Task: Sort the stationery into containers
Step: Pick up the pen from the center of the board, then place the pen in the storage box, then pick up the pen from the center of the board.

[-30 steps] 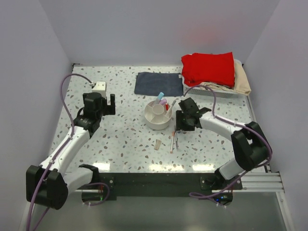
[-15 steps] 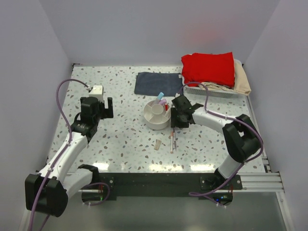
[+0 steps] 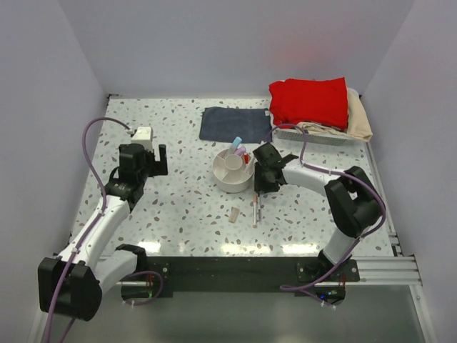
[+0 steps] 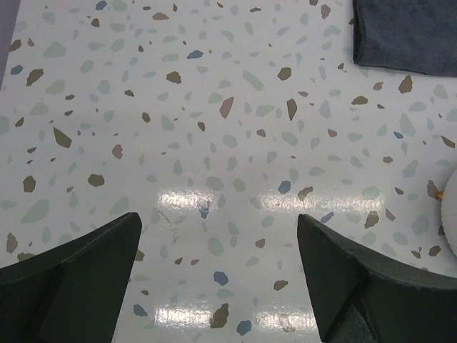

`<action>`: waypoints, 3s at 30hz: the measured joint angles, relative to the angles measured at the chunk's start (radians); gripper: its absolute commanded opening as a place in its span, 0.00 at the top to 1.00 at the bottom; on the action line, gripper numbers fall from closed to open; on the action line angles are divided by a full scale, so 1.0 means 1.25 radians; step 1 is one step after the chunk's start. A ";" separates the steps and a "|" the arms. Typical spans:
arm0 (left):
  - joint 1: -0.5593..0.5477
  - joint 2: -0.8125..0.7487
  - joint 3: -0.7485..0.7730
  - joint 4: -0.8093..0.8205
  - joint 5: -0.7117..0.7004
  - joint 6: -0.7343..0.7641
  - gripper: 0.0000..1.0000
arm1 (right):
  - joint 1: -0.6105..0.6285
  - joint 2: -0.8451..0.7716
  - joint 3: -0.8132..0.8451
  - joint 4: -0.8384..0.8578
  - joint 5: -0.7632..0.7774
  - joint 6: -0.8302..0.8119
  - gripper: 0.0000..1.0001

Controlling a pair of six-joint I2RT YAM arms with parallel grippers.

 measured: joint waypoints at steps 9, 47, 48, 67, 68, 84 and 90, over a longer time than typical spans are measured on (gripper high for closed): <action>0.016 0.001 0.000 0.002 0.015 -0.018 0.06 | 0.013 -0.014 -0.031 0.031 0.042 -0.001 1.00; 0.017 0.147 0.068 0.026 0.377 0.156 0.14 | 0.024 -0.310 -0.054 0.571 -0.031 -0.413 1.00; 0.019 0.147 0.069 0.018 0.377 0.162 0.14 | 0.025 -0.302 -0.055 0.589 -0.031 -0.413 1.00; 0.048 0.173 0.073 -0.012 0.364 0.201 0.14 | 0.042 -0.182 -0.109 0.742 -0.042 -0.364 0.83; 0.048 0.173 0.072 -0.011 0.363 0.202 0.14 | 0.043 -0.182 -0.113 0.742 -0.042 -0.361 0.82; 0.055 0.165 0.067 0.025 0.356 0.190 0.12 | 0.045 -0.380 -0.108 0.432 0.018 -0.321 0.52; 0.064 0.126 0.037 0.052 0.312 0.154 0.12 | 0.045 -0.417 -0.069 0.134 -0.015 -0.190 0.52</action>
